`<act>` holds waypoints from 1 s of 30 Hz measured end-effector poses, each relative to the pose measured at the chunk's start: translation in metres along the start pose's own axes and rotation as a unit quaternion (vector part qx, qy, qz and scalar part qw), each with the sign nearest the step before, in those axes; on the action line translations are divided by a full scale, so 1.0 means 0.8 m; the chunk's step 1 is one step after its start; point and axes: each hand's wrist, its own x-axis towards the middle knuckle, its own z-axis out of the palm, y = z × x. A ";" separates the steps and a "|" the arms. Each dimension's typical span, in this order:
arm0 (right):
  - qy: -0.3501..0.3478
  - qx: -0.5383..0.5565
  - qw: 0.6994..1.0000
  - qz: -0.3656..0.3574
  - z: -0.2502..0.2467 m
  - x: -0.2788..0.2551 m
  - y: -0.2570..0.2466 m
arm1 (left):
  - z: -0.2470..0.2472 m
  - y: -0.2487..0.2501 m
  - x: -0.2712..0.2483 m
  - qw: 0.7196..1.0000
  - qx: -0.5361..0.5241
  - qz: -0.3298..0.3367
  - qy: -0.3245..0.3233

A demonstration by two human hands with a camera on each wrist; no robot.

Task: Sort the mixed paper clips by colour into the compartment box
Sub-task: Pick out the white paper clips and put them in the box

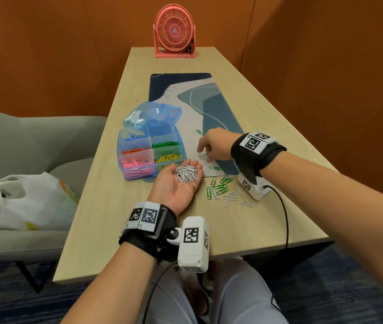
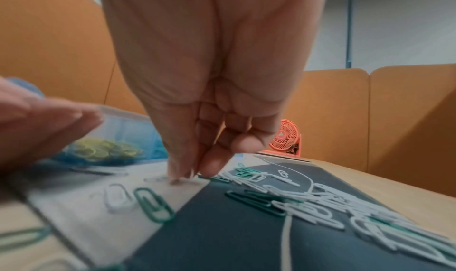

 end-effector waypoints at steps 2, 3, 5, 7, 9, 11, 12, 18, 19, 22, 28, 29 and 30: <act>-0.015 -0.015 1.000 -0.005 0.000 0.003 -0.002 | -0.001 0.001 0.000 1.000 0.003 0.001 0.000; -0.019 -0.021 1.000 -0.006 0.000 0.003 -0.002 | -0.001 0.001 0.000 1.000 0.003 0.000 0.000; -0.027 -0.034 0.999 -0.007 0.001 0.001 -0.003 | -0.002 0.001 -0.001 1.000 0.005 -0.001 0.000; -0.031 -0.043 0.999 -0.008 0.002 -0.002 -0.002 | -0.002 0.001 -0.001 1.000 0.008 -0.003 0.000; -0.023 -0.045 0.999 -0.008 0.002 -0.007 -0.001 | -0.002 0.002 -0.002 1.000 0.005 -0.004 -0.002; -0.009 -0.028 0.999 -0.012 0.001 -0.010 0.000 | -0.003 0.002 -0.002 1.000 0.003 -0.004 -0.003; -0.005 -0.018 1.000 -0.013 0.001 -0.012 0.001 | -0.003 0.002 -0.003 1.000 0.001 -0.004 -0.001; 0.015 0.073 0.997 -0.009 -0.005 -0.027 0.000 | -0.006 0.005 -0.007 1.000 -0.009 0.007 0.008; 0.003 0.069 0.998 -0.008 -0.005 -0.028 -0.003 | -0.005 0.006 -0.009 1.000 -0.012 0.010 0.009; -0.028 0.028 0.999 0.004 0.003 -0.029 -0.011 | -0.003 0.007 -0.013 0.999 -0.029 0.008 0.010; -0.046 -0.008 0.999 0.007 0.009 -0.032 -0.015 | -0.009 0.014 -0.016 0.998 -0.057 -0.001 0.012; -0.048 -0.013 0.999 0.004 0.009 -0.033 -0.016 | -0.010 0.014 -0.016 0.998 -0.058 -0.001 0.014; -0.048 -0.018 0.999 0.000 0.010 -0.034 -0.017 | -0.010 0.014 -0.017 0.998 -0.058 0.000 0.016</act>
